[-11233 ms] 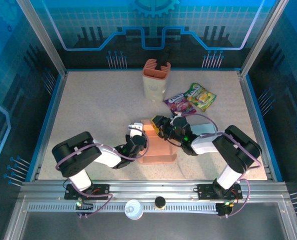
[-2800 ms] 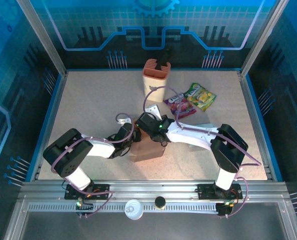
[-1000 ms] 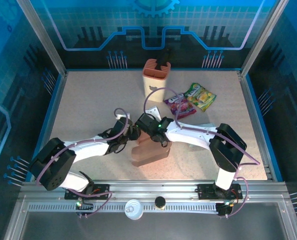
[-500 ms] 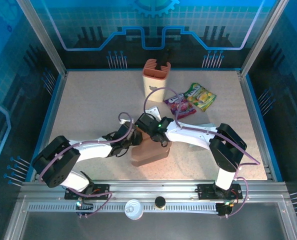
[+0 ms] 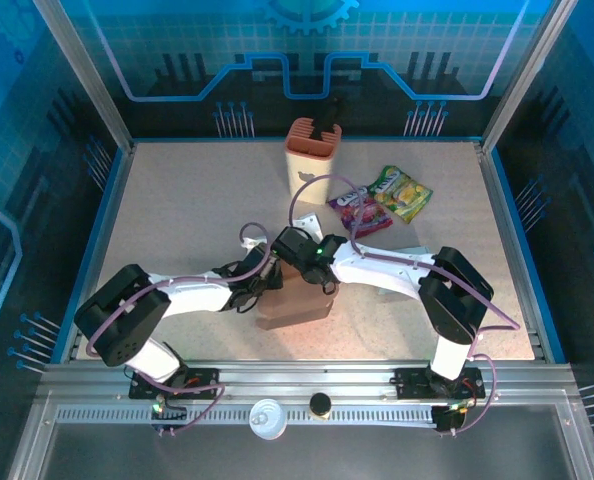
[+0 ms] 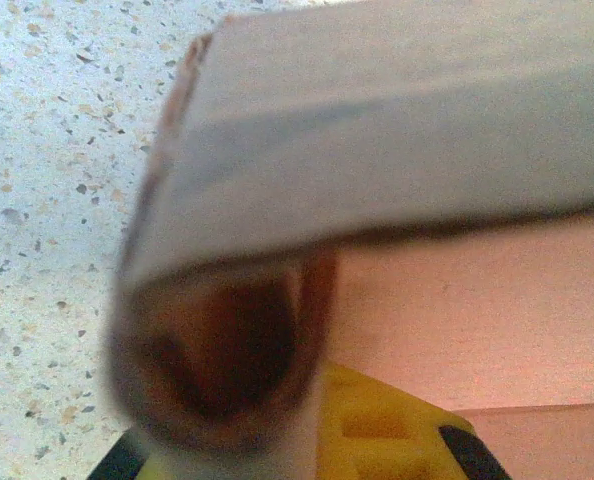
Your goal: Fold the paper box
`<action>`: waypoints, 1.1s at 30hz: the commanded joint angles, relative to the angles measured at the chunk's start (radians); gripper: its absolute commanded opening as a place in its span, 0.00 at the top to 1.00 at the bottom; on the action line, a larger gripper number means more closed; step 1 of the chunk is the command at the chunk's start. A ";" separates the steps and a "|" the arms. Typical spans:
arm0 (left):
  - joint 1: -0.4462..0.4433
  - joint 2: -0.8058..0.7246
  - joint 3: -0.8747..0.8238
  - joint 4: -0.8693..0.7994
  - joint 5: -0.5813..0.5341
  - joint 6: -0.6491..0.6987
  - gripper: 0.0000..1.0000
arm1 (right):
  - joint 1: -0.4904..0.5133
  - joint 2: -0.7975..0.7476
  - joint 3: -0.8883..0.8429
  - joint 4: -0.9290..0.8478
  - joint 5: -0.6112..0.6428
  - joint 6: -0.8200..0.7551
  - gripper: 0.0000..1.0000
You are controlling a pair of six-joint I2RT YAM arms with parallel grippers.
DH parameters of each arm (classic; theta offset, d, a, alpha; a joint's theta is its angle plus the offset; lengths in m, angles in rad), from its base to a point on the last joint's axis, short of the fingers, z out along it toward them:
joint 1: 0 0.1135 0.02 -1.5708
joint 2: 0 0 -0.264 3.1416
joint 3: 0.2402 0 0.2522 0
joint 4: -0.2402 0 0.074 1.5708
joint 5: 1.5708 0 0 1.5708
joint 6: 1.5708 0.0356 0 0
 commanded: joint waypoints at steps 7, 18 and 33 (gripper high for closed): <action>-0.032 -0.105 0.036 -0.132 -0.037 0.028 0.51 | -0.005 0.030 0.048 -0.075 0.002 0.054 1.00; -0.032 -0.372 0.031 -0.227 -0.010 0.009 0.44 | -0.089 0.071 0.092 -0.197 -0.163 0.198 1.00; -0.032 -0.773 0.057 -0.584 -0.036 0.041 0.47 | -0.324 0.033 -0.017 -0.236 -0.617 0.783 1.00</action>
